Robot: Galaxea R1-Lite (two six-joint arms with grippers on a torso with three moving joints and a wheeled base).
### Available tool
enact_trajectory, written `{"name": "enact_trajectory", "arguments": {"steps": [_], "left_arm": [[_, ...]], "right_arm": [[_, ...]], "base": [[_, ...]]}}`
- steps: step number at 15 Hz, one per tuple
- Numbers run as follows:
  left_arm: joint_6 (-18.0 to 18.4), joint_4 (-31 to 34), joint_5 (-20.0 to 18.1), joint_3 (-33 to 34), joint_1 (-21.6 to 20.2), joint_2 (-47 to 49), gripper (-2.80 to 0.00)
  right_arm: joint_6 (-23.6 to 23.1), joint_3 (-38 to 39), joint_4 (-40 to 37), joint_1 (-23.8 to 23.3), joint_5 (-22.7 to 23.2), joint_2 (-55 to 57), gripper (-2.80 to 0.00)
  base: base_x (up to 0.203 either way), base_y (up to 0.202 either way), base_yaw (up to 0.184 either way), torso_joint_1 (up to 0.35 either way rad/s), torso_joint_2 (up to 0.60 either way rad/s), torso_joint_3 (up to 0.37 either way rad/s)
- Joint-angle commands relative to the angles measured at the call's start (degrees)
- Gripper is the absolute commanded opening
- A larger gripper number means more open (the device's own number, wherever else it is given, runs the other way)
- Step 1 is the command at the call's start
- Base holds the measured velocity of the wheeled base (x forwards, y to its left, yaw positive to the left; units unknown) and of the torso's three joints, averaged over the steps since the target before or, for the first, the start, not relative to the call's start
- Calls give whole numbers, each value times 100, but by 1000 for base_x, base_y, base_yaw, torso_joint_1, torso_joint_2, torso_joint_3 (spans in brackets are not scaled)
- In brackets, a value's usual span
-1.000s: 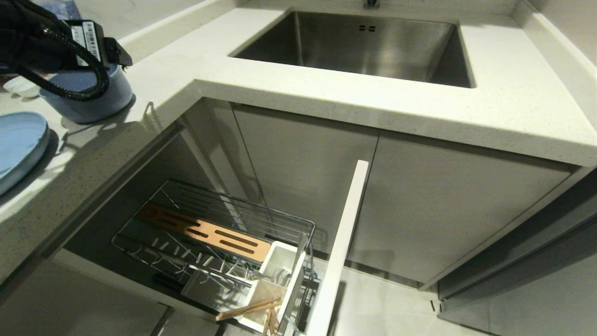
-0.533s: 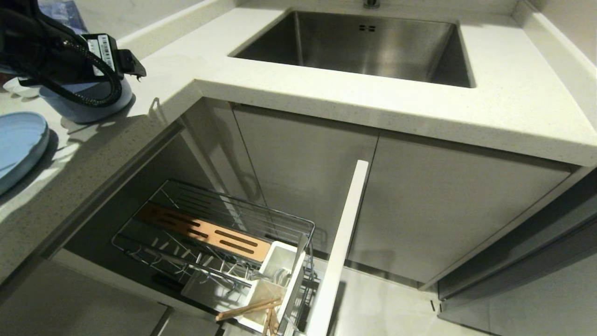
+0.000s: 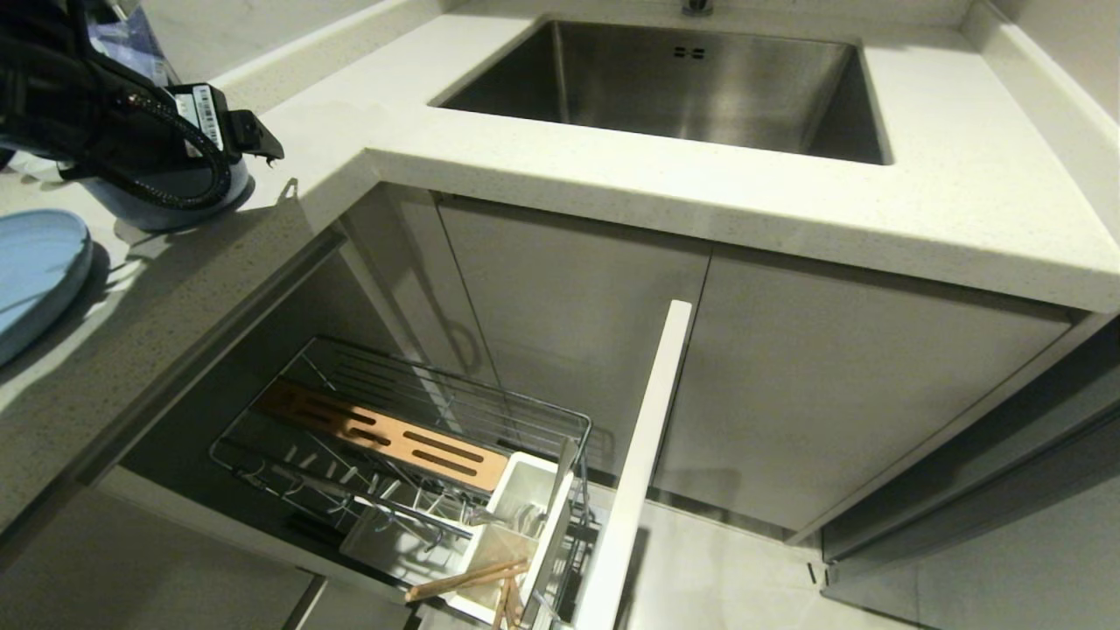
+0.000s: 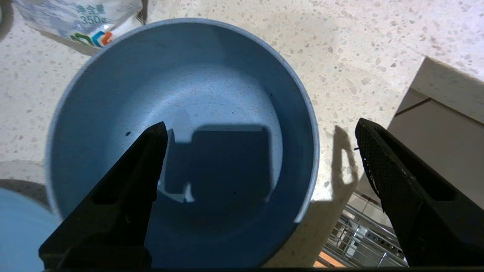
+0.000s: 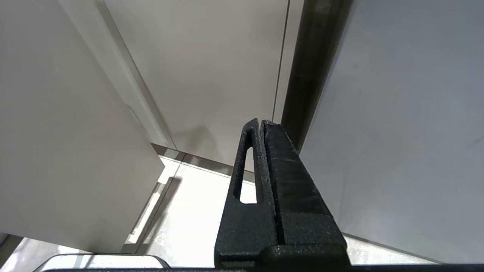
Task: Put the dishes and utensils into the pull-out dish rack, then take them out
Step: Pick up the bowl and place it in the cupboard
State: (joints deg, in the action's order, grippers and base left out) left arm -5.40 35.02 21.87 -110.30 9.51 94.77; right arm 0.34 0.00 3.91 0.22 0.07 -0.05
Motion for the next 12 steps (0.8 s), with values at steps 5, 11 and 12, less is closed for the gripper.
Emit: {"name": "enact_trajectory", "arguments": {"steps": [5,11,12], "left_arm": [[-31,22,-25,0,-10,103,0],[-31,13,-16,0,-2,86,-280],[-29,16,-16,0,-2,86,-280]], "right_arm": [[2,132,4,4,1,-4,-280],[2,132,4,4,1,-4,-280],[2,132,4,4,1,-4,-280]], "base": [[0,0,0,0,0,0],[0,0,0,0,0,0],[0,0,0,0,0,0]]}}
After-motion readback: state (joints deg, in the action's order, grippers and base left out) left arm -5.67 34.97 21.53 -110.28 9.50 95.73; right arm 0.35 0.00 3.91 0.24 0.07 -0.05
